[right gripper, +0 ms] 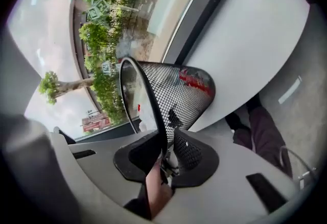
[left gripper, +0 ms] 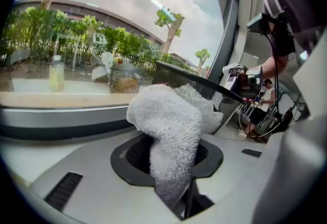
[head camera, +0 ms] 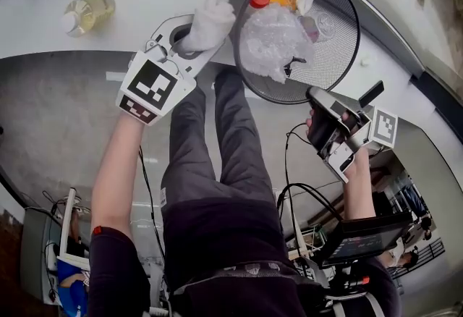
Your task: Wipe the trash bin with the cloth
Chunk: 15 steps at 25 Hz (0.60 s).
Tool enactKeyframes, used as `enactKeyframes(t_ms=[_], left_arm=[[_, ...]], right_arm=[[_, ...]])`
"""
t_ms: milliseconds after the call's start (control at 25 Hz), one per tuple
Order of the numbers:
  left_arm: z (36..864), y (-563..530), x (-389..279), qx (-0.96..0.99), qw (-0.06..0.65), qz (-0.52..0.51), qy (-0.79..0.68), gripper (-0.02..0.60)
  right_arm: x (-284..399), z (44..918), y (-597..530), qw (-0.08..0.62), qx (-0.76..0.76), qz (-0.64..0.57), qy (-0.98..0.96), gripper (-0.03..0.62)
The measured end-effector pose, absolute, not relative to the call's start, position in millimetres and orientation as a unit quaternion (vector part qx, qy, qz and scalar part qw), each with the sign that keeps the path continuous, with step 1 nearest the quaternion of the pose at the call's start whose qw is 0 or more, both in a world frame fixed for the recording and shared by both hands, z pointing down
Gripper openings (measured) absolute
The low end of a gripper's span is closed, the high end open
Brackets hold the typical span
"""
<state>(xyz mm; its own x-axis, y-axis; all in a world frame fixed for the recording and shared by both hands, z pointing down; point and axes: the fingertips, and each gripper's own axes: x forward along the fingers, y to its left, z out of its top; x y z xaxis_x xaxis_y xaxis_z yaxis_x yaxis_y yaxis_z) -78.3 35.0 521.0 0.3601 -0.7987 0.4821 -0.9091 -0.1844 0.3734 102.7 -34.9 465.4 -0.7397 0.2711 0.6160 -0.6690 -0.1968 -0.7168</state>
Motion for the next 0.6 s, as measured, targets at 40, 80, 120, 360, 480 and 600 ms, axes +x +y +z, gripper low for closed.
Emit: enactKeyframes(t_ms=[40,80,120,360,480,600], left_arm=[[524,42,-70,0.764,0.324,0.081,-0.552,0.118],[526,49,-61,0.764,0.338,0.073,-0.545,0.118],[529,55,-51,0.764,0.349,0.067,-0.539,0.118],[532,71,-22,0.763,0.375,0.047,-0.524,0.118],[536,70,-45,0.748,0.369,0.055,-0.549,0.118],[530,55,-93,0.727,0.346,0.043,-0.591,0.118]], right_arm=[[103,465,-25,0.307,0.174,0.767,-0.536,0.074],[102,465,-17,0.303,0.167,0.780,-0.522,0.069],[100,465,-9,0.300,0.161,0.791,-0.509,0.067],[94,463,1,0.310,0.140,0.773,-0.536,0.067],[99,464,-9,0.361,0.151,0.685,-0.615,0.095],[108,462,-35,0.407,0.174,0.596,-0.670,0.104]])
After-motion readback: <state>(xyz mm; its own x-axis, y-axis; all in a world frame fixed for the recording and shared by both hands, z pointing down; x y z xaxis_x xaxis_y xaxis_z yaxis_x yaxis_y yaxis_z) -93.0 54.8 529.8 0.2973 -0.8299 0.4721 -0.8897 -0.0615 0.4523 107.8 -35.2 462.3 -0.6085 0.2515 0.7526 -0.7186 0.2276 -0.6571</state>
